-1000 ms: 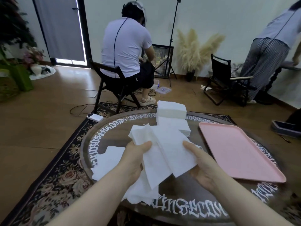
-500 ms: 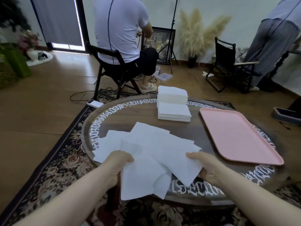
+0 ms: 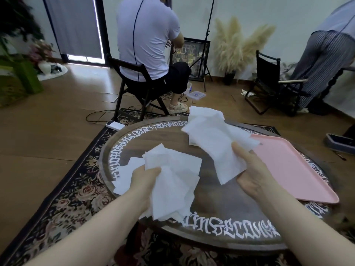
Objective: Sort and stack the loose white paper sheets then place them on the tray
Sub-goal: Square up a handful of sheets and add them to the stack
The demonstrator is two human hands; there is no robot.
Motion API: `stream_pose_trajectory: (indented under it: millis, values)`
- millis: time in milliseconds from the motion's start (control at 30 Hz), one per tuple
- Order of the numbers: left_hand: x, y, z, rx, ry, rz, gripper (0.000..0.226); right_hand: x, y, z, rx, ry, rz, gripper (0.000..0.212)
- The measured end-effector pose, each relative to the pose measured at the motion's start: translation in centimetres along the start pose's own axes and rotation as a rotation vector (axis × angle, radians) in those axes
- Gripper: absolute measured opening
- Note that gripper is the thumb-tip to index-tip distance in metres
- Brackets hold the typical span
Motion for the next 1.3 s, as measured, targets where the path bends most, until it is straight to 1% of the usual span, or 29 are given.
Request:
stream_pose_trajectory:
  millis: [67,100,167,233,267,300,367,433,500,533,567,633,700,767,867,933,1000,1067,1100,1167,1233,1300]
  values:
    - [1.5,0.1,-0.2,-0.043,0.033,-0.090,0.017,0.5,-1.1,-0.3,0.032,0.010,-0.055,0.035]
    - [2.4,-0.1,-0.4,-0.057,0.033,-0.147,0.020,0.3,-2.3,-0.3,0.094,-0.020,-0.091,0.031]
    - [3.8,-0.7,-0.8,-0.083,0.038,-0.312,0.028,0.2,-4.9,-0.6,0.242,-0.066,-0.158,0.029]
    - [4.8,-1.4,-1.0,-0.110,0.104,-0.460,0.044,0.2,-6.4,-0.8,0.309,-0.076,-0.214,0.027]
    - [5.1,-1.6,-1.0,-0.101,0.147,-0.469,0.050,0.3,-6.6,-0.9,0.306,-0.076,-0.234,0.024]
    - [5.3,-1.8,-0.9,-0.067,0.178,-0.433,0.050,0.2,-6.6,-1.0,0.292,-0.078,-0.261,0.022]
    - [5.5,-1.8,-0.9,0.059,0.184,-0.290,0.038,0.1,-6.6,-1.2,0.276,-0.062,-0.328,0.023]
    - [5.2,-1.8,-0.8,0.163,0.131,-0.149,0.027,0.3,-6.5,-1.4,0.283,-0.015,-0.379,0.033]
    - [4.7,-1.8,-0.7,0.194,0.109,-0.121,0.024,0.6,-6.2,-1.6,0.294,0.036,-0.384,0.041]
    - [4.5,-1.9,-0.6,0.193,0.117,-0.137,0.024,0.6,-5.8,-1.6,0.296,0.042,-0.346,0.038]
    - [4.4,-2.1,-0.4,0.184,0.132,-0.149,0.023,0.5,-5.3,-1.5,0.289,0.024,-0.291,0.030]
    - [4.2,-2.4,-0.3,0.150,0.179,-0.163,0.022,-0.2,-4.3,-1.3,0.249,-0.049,-0.230,0.016]
    - [4.1,-2.4,-0.3,0.121,0.206,-0.180,0.018,-0.8,-3.5,-1.1,0.170,-0.102,-0.279,0.012]
    - [3.8,-2.4,-0.3,0.113,0.185,-0.209,0.014,-0.8,-2.8,-1.1,0.090,-0.104,-0.322,0.011]
    - [3.3,-2.4,0.0,0.104,0.114,-0.263,0.021,-0.5,-1.8,-1.2,0.036,-0.066,-0.296,0.011]
    - [2.9,-2.2,0.3,0.084,0.059,-0.274,0.026,0.0,-0.7,-1.4,-0.028,-0.014,-0.260,0.013]
    - [2.5,-1.8,0.4,0.053,0.016,-0.256,0.029,0.7,0.4,-1.9,-0.142,0.048,-0.269,0.018]
    - [2.7,-1.1,0.1,0.000,0.018,-0.239,0.030,1.7,0.8,-2.6,-0.228,0.117,-0.317,0.031]
    - [3.1,-0.9,-0.2,-0.022,0.035,-0.240,0.031,2.1,0.5,-2.9,-0.224,0.145,-0.358,0.035]
    - [4.0,-1.0,-0.8,-0.024,0.066,-0.267,0.031,2.8,-1.5,-3.1,-0.099,0.205,-0.412,0.041]
    - [4.7,-1.6,-0.9,0.021,0.083,-0.295,0.029,3.2,-4.0,-3.3,0.093,0.266,-0.464,0.044]
    - [5.0,-2.3,-0.9,0.068,0.091,-0.312,0.025,3.2,-5.9,-3.7,0.239,0.291,-0.551,0.039]
Point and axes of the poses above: each hand's wrist, its own z-axis towards the middle knuckle, its own x-axis out of the palm, y = z × x, the point moved 5 cm from there along z, towards the middle knuckle, and after that the axes turned 12 degrees about x, right-handed, at the moved point
